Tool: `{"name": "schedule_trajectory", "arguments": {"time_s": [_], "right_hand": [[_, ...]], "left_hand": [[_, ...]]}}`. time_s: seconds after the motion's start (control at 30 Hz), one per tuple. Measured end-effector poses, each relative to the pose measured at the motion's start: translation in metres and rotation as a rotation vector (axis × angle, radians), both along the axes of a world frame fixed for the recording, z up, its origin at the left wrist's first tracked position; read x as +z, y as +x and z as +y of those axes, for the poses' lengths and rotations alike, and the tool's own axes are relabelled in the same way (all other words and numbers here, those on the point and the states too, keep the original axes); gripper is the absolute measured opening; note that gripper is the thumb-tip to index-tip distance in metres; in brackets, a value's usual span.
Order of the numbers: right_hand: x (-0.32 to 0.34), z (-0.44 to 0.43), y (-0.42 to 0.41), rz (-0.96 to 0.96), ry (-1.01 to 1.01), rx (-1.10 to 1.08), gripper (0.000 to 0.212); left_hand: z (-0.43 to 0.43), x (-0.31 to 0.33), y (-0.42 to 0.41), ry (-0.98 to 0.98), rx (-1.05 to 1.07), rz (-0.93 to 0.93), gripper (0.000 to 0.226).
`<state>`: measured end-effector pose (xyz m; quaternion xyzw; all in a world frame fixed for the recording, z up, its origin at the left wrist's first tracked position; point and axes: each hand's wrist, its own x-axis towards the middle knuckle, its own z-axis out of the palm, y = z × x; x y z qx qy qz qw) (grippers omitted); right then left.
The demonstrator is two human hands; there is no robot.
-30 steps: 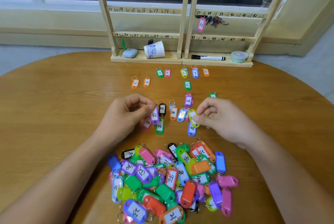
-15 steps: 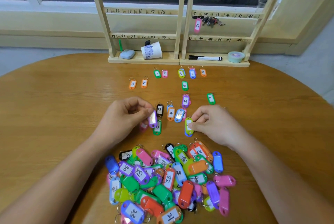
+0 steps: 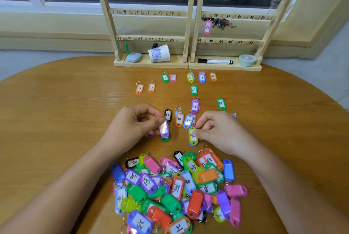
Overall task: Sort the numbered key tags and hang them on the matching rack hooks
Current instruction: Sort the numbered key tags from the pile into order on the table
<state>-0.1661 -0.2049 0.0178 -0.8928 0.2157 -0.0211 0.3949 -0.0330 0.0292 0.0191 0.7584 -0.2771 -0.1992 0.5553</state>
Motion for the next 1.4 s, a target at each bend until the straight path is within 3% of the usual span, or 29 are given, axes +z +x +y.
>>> {"name": "schedule_trajectory", "arguments": {"time_s": [0.2,0.33,0.6,0.73,0.97,1.4], "right_hand": [[-0.001,-0.007,-0.001,-0.286,0.079,-0.032,0.011],[-0.01,-0.008,0.0,-0.379,0.12,-0.047,0.013],[-0.02,-0.012,-0.003,-0.424,0.091,-0.069,0.017],[-0.023,-0.01,-0.002,-0.43,0.119,-0.06,0.016],[-0.026,-0.009,-0.003,-0.43,0.119,-0.042,0.015],[-0.025,-0.013,-0.005,-0.408,0.12,0.0,0.014]], "left_hand": [[-0.001,-0.002,0.004,-0.052,0.023,0.029,0.006],[-0.001,0.005,0.021,-0.049,0.126,0.006,0.005],[-0.002,0.02,0.08,0.096,0.245,-0.026,0.005],[-0.011,0.024,0.083,0.164,0.174,0.023,0.015],[-0.016,0.024,0.077,0.323,0.057,-0.061,0.017],[-0.01,0.016,0.074,0.404,0.055,-0.089,0.02]]}}
